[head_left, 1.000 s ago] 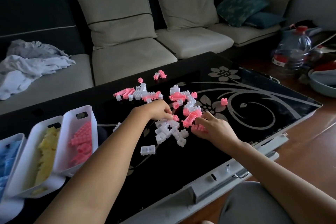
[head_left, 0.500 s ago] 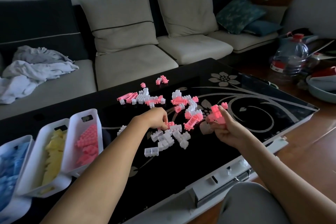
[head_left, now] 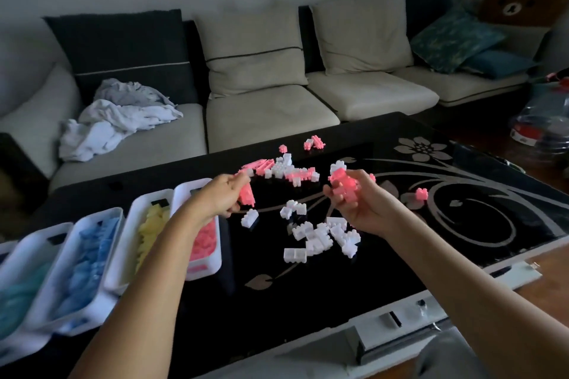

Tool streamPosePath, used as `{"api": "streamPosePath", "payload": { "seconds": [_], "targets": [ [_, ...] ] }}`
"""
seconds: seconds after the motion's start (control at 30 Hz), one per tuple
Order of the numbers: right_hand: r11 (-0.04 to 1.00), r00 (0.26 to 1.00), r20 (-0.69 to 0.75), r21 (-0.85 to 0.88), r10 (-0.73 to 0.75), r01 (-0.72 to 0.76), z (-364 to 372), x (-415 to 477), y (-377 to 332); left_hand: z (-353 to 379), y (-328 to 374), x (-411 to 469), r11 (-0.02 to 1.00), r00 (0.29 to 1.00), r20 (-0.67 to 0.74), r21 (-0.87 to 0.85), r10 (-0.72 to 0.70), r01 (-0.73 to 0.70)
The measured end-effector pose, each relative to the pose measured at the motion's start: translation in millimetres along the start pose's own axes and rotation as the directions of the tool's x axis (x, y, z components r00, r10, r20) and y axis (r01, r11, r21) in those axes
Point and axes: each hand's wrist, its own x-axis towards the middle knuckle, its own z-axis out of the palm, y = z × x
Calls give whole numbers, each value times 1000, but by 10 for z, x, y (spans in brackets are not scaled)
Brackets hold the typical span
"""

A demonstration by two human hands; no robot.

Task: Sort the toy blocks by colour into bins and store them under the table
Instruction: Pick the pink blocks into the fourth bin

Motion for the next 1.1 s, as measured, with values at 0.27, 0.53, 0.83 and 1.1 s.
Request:
{"api": "streamPosePath", "payload": {
  "seconds": [0.27, 0.53, 0.83, 1.1],
  "targets": [
    [973, 990, 43, -198, 133, -123, 991, 442, 579, -459, -723, -358, 922, 928, -103, -197, -358, 334],
    [930, 992, 20, -349, 128, -113, 1700, 858, 959, -353, -729, -368, 934, 922, -156, -16, -355, 357],
    [847, 996, 61, -530, 69, -27, 1716, 817, 791, -315, -534, -375, 908, 916, -378, 325, -133, 266],
    [800, 972, 113, -552, -209, 236, 943, 408, 113, 204, 101, -370, 971, 922, -311, 15, 232, -239]
  ]
}}
